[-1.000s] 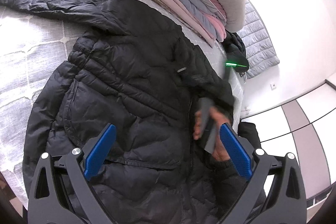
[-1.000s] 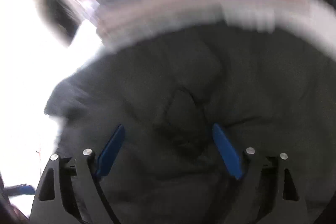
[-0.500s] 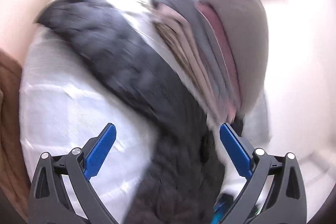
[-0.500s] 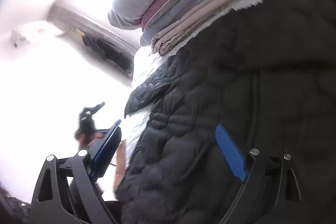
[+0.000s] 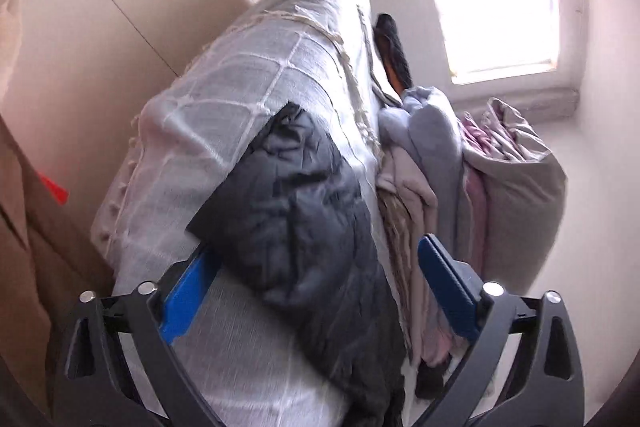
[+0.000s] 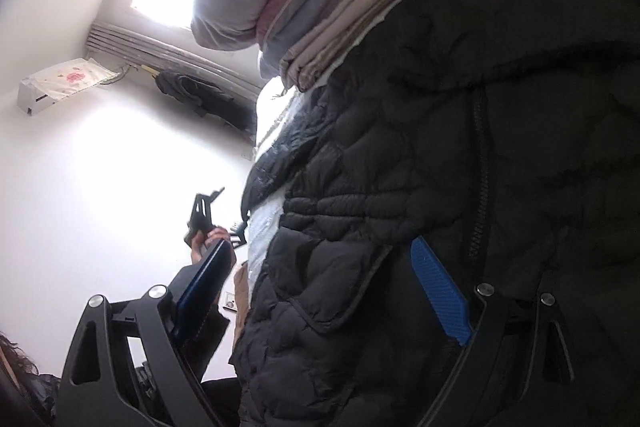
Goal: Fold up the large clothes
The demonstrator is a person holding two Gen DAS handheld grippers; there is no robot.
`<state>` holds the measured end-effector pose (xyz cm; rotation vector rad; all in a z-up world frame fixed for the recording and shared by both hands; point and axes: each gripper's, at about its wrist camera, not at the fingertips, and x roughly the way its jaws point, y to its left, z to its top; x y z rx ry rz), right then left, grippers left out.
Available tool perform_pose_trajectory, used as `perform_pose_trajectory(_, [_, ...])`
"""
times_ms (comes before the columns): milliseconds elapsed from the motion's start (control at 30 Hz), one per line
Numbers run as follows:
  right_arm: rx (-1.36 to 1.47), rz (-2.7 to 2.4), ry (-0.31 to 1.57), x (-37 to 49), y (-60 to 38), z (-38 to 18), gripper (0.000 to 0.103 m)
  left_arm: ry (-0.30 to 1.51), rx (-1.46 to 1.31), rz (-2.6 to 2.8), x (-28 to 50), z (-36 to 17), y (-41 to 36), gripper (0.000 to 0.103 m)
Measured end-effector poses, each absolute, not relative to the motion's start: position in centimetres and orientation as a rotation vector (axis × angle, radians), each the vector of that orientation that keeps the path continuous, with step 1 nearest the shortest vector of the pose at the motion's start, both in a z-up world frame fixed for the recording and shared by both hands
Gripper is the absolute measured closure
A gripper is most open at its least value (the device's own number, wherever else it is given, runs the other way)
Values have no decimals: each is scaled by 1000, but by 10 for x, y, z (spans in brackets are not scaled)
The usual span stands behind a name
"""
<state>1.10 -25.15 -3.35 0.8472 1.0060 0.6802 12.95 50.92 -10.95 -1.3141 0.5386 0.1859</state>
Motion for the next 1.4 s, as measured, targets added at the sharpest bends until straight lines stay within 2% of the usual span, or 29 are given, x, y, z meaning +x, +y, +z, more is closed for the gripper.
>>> perform_pose_trajectory(33, [861, 677, 1008, 13, -254, -35, 15, 564, -1306, 180, 138, -110, 507, 73])
perform_pose_trajectory(67, [870, 673, 1004, 13, -256, -35, 15, 584, -1301, 177, 142, -112, 507, 98])
perform_pose_trajectory(167, [887, 655, 960, 8, -272, -28, 15, 563, -1191, 184, 150, -89, 487, 101])
perform_pose_trajectory(300, [940, 618, 876, 2, -304, -16, 15, 525, -972, 110, 158, -25, 434, 101])
perform_pose_trajectory(433, [1030, 526, 797, -6, -346, -14, 15, 498, -739, -108, 176, 55, 328, 102])
perform_pose_trajectory(533, [1114, 465, 776, -10, -366, -24, 15, 521, -592, -300, 192, 93, 221, 101])
perform_pose_trajectory(667, [1196, 409, 785, -13, -381, -42, 15, 620, -458, -467, 208, 86, 93, 101])
perform_pose_trajectory(800, [1245, 388, 771, -17, -390, -50, 15, 801, -286, -541, 217, 31, -19, 101])
perform_pose_trajectory(900, [1282, 383, 761, -20, -395, -54, 15, 933, -151, -544, 218, -16, -75, 101])
perform_pose_trajectory(967, [1305, 386, 752, -21, -395, -55, 15, 1031, -48, -528, 217, -44, -102, 99])
perform_pose_trajectory(1000, [1313, 386, 745, -22, -397, -55, 15, 1058, -10, -516, 212, -53, -112, 91])
perform_pose_trajectory(1033, [1325, 383, 732, -25, -400, -55, 15, 1090, 38, -516, 210, -59, -120, 78])
perform_pose_trajectory(1067, [1334, 376, 719, -25, -403, -56, 15, 1097, 76, -537, 207, -59, -126, 70])
perform_pose_trajectory(1100, [1347, 364, 701, -29, -409, -56, 15, 1094, 92, -549, 200, -55, -130, 55])
perform_pose_trajectory(1133, [1356, 352, 687, -33, -413, -55, 15, 1085, 113, -563, 196, -47, -133, 46])
perform_pose_trajectory(1200, [1393, 313, 646, -39, -422, -56, 15, 1034, 108, -608, 188, -22, -131, 42])
perform_pose_trajectory(1267, [1428, 293, 623, -44, -428, -58, 15, 980, 71, -656, 178, -2, -124, 30])
perform_pose_trajectory(1333, [1447, 288, 620, -45, -430, -61, 15, 914, 30, -670, 174, 20, -114, 24])
perform_pose_trajectory(1400, [1440, 302, 628, -43, -428, -59, 15, 886, -17, -658, 180, 33, -104, 23])
